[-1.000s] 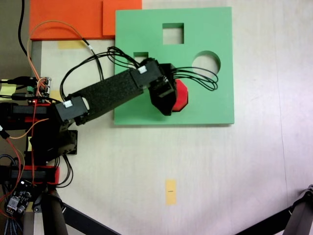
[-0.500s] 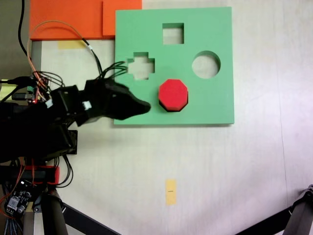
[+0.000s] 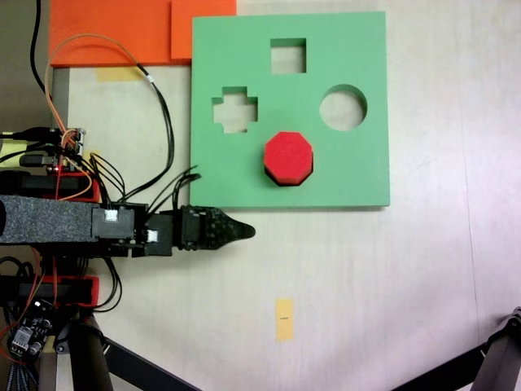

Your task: Put the octagonal pillar block into the corresponding hole

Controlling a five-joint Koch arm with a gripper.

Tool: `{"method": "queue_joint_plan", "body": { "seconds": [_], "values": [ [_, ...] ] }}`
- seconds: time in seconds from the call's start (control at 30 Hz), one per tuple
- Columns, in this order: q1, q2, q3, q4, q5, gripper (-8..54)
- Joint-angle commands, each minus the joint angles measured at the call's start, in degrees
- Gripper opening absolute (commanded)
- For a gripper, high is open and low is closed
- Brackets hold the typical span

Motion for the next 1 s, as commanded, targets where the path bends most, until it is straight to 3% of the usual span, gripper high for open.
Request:
{"method": "queue_joint_plan", "body": {
  "seconds": [0.0,0.4,0.47,0.97],
  "values": [
    [-0.62,4.22,2.81,-1.93,0.53,36.6],
    [-1.58,4.13,18.98,-10.46,0.26,37.0],
    [-1.58,4.13,19.51,-11.25,0.44,33.8],
    [-1.58,4.13,19.78,-11.78,0.53,33.8]
  ]
}}
